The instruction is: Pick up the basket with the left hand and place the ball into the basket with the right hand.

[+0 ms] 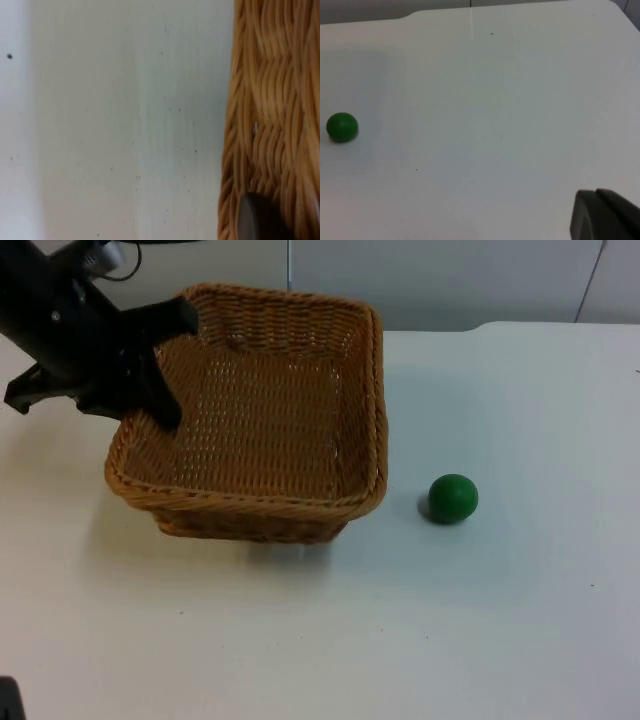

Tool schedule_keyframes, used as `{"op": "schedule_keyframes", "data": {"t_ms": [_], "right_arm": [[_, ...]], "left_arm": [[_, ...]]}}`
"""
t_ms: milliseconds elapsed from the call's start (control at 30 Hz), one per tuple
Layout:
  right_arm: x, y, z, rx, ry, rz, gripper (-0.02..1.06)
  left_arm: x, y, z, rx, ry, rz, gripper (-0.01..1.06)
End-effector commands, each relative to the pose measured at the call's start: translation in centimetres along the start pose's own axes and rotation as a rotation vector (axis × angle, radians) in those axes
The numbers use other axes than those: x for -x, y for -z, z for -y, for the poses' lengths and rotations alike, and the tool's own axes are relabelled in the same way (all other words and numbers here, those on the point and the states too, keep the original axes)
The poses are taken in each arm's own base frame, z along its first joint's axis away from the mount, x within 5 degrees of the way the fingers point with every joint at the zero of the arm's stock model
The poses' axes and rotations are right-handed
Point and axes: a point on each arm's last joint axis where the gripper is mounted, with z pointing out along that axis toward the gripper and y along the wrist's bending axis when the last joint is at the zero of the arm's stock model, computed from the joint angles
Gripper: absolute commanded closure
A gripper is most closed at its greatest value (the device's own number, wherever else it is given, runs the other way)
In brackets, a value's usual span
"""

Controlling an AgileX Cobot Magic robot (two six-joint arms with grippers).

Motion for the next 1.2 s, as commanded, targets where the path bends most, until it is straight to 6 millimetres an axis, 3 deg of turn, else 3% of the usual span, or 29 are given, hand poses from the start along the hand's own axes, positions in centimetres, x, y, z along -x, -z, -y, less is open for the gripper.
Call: {"op": "schedule_keyframes", "data": {"t_ms": [0, 1167], "right_arm": [[0.11, 0.10, 0.05, -0.011, 0.006, 0.008, 1.05], [0.11, 0.10, 0.09, -0.014, 0.008, 0.008, 1.05]], "left_arm": [[-0.06, 0.58, 0.56, -0.031, 0.019, 0.001, 1.05], [0.46, 0.94, -0.41, 0.000, 0.042, 0.041, 1.05]]}}
